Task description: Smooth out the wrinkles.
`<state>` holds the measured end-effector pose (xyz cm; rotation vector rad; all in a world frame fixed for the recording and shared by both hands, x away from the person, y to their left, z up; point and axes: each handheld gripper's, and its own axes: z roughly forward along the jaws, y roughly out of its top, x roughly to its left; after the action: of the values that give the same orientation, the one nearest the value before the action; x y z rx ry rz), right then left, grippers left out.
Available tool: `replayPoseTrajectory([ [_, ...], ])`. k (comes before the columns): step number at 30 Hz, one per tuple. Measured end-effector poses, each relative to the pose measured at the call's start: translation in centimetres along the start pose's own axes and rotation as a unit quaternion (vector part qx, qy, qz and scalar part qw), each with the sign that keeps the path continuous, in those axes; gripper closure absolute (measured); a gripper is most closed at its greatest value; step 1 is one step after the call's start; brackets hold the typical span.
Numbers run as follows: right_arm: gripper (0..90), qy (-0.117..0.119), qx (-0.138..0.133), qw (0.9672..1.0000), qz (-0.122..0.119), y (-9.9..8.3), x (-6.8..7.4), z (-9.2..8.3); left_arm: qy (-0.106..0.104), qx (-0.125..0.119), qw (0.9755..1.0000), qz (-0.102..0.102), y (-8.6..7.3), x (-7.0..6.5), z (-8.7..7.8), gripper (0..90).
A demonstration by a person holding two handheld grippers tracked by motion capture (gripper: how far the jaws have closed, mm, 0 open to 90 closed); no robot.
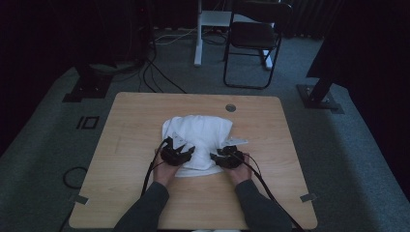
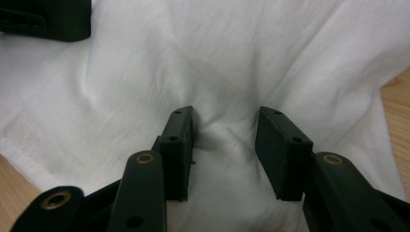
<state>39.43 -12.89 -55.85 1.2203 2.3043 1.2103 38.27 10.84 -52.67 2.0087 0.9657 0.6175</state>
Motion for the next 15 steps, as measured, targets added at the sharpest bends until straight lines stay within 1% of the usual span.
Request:
replayPoseTrajectory([
  [1, 57.0, 0.0, -0.001, 1.0, 0.001, 0.0, -0.1, 0.0, 0.001, -0.001, 1.0, -0.001, 0.1, 0.1, 0.2, 53.4],
  [3, 56.9, 0.003, -0.007, 0.9999, 0.013, 0.0, -0.4, 0.2, 0.001, -0.004, 1.0, -0.001, 0.1, 0.2, 0.3, 53.4],
  [7, 55.1, 0.006, -0.012, 0.9998, 0.015, 0.0, -0.5, 0.3, -0.001, -0.009, 0.9999, -0.007, 0.2, 0.3, 0.4, 53.0],
  [9, 51.8, 0.006, -0.013, 0.9998, 0.017, 0.0, -0.6, 0.2, -0.002, -0.019, 0.9998, -0.01, 0.4, 0.5, 0.0, 52.6],
  [10, 50.5, 0.006, -0.016, 0.9996, 0.021, 0.0, -0.7, 0.0, -0.002, -0.028, 0.9994, -0.022, 0.5, 0.8, -0.3, 53.3],
  [11, 49.4, 0.009, -0.021, 0.9992, 0.031, 0.0, -0.7, -0.3, -0.003, -0.031, 0.9991, -0.029, 0.7, 1.0, -0.6, 54.0],
  [12, 48.0, 0.008, -0.025, 0.9992, 0.031, 0.1, -0.7, -0.6, 0.001, -0.04, 0.9986, -0.035, 1.0, 1.2, -1.2, 54.0],
  [14, 44.6, 0.003, -0.037, 0.999, 0.026, 0.4, -0.5, -1.7, 0.009, -0.064, 0.9972, -0.038, 1.7, 1.6, -2.7, 53.9],
  [15, 43.5, 0.001, -0.044, 0.9988, 0.023, 0.6, -0.4, -2.4, 0.008, -0.077, 0.9963, -0.038, 2.1, 2.0, -3.9, 53.6],
])
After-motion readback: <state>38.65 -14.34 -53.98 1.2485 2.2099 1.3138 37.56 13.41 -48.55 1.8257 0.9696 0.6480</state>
